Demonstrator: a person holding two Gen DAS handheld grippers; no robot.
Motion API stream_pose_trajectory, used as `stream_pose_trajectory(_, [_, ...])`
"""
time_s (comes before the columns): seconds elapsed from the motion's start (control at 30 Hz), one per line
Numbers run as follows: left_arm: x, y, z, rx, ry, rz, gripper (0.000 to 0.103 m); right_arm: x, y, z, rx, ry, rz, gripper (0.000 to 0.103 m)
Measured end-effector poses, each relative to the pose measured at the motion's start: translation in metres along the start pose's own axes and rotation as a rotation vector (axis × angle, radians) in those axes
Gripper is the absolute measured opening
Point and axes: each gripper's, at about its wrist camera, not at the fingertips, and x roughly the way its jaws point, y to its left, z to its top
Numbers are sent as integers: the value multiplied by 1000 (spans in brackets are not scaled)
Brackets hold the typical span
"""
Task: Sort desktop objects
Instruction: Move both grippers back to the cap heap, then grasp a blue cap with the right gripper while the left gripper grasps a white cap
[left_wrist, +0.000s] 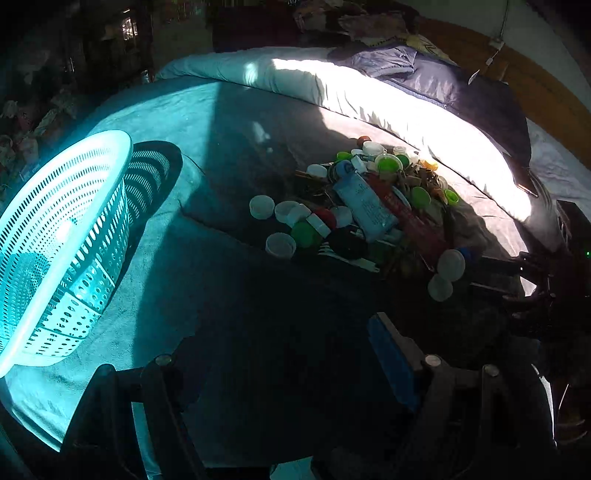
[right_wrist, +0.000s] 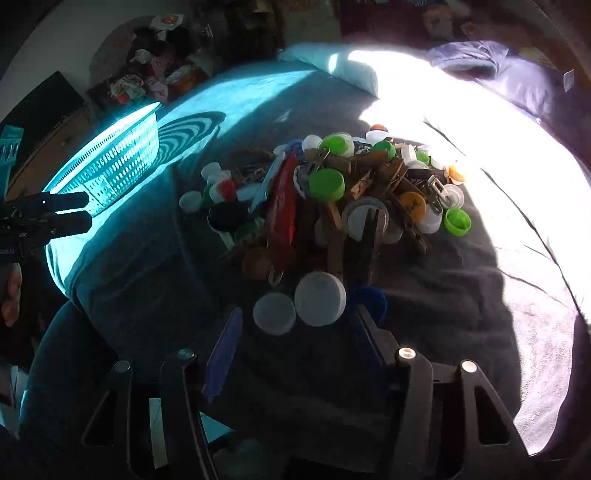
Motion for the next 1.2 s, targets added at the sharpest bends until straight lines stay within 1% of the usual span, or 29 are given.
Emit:
stream_pose_trajectory(0.07, [8, -7, -8, -9, 30, -1, 82, 10, 0, -7, -34, 2, -25, 53])
stream_pose_trajectory(0.13, [13, -14, -14, -7, 51, -3, 82, 20, -6, -11, -26, 14, -18, 46])
stream_pose_trajectory(0.17, [14, -17, -16, -6, 58, -3, 82, 22, -9, -13, -30, 9, -29, 44])
stream_pose_trajectory(0.27, [19, -21, -17, -5, 75, 5, 82, 23, -17, -13, -19, -16, -45, 43])
stream_pose_trajectory(0.33, [22, -24, -18, -12, 91, -3, 82, 27, -25, -14, -26, -17, -105, 43])
stream_pose_trajectory(0.4, [25, -28, -18, -4, 98, -1, 82, 28, -41, -15, 19, -15, -108, 41])
stream_pose_trajectory(0.47, [26, -34, -17, 10, 100, -4, 82, 23, -55, -17, 47, -25, -130, 41])
stream_pose_trajectory(0.53, [29, -41, -16, 20, 102, -10, 82, 20, -68, -17, 74, -34, -113, 41])
stream_pose_trajectory(0.6, [33, -49, -15, 34, 104, -19, 82, 19, -73, -17, 64, -35, -90, 42])
stream_pose_trajectory(0.63, [34, -54, -14, 42, 104, -22, 82, 20, -74, -17, 57, -31, -78, 44])
stream_pose_trajectory(0.67, [37, -59, -14, 49, 104, -29, 82, 21, -73, -17, 47, -27, -69, 49])
stream_pose_trajectory(0.77, [42, -73, -13, 76, 100, -44, 82, 25, -69, -16, 10, -18, -85, 49])
stream_pose_trajectory(0.83, [48, -82, -12, 96, 93, -43, 82, 26, -68, -16, 2, -17, -97, 45])
stream_pose_trajectory(0.87, [50, -87, -12, 105, 84, -44, 82, 25, -68, -17, 4, -19, -115, 32])
stream_pose_trajectory(0.9, [53, -91, -11, 114, 72, -45, 82, 23, -69, -18, 12, -25, -124, 29])
stream_pose_trajectory(0.97, [63, -99, -10, 120, 52, -39, 82, 20, -73, -20, 40, -45, -126, 29])
stream_pose_trajectory(1.07, [80, -109, -7, 107, 39, -75, 82, 14, -85, -27, 103, -57, -101, 29])
stream_pose_trajectory(1.1, [85, -113, -7, 109, 35, -82, 80, 11, -89, -30, 120, -62, -100, 29])
stream_pose_trajectory(1.13, [90, -118, -6, 114, 33, -89, 75, 11, -91, -31, 136, -64, -95, 29])
stream_pose_trajectory(1.2, [96, -128, -6, 137, 34, -97, 69, 9, -98, -34, 162, -66, -86, 29])
